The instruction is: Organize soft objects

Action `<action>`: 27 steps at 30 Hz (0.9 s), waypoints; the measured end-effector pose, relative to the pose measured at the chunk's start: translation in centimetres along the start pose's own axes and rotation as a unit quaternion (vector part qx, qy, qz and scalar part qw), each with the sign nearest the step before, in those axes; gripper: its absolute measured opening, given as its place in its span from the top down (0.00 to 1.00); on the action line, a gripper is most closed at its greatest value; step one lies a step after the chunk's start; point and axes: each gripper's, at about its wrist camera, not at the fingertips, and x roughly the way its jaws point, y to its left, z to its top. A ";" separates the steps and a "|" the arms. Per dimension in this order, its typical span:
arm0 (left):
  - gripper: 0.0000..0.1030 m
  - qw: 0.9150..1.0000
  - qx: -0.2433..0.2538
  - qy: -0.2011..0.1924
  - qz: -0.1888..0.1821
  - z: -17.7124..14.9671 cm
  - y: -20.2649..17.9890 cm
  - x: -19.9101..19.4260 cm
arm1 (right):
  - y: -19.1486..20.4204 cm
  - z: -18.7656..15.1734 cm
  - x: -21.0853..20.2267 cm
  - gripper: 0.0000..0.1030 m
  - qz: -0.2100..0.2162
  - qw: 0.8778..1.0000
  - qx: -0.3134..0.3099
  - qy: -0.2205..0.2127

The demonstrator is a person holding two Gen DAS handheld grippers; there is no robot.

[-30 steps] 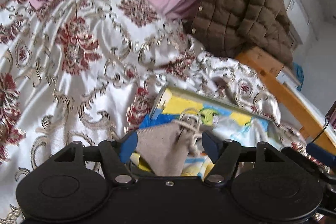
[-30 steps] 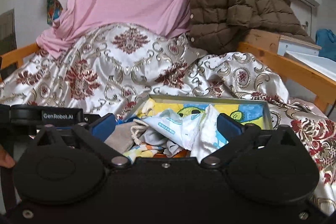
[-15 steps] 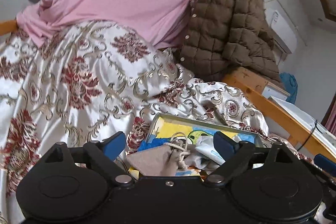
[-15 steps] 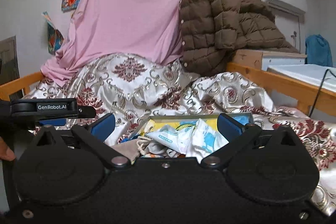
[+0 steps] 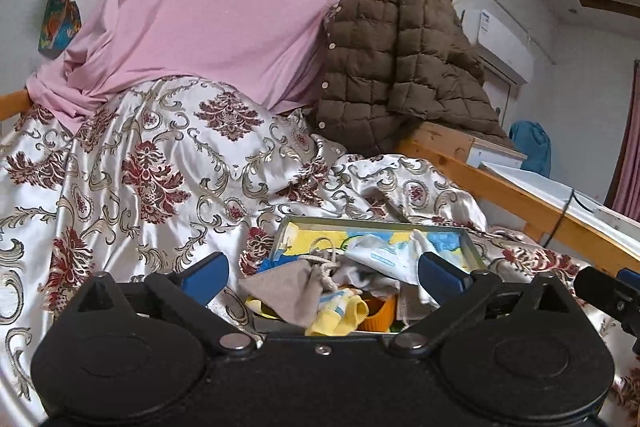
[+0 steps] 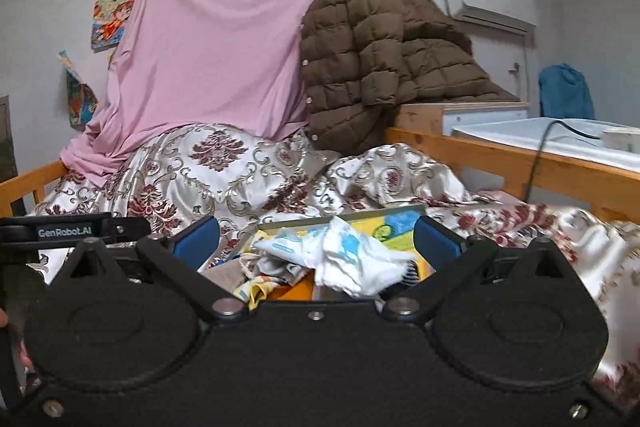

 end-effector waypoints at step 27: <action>0.01 1.000 0.007 0.004 0.019 -5.4 -2.4 -10.7 | -0.9 -3.1 -11.7 0.01 -0.050 0.998 0.010 -0.028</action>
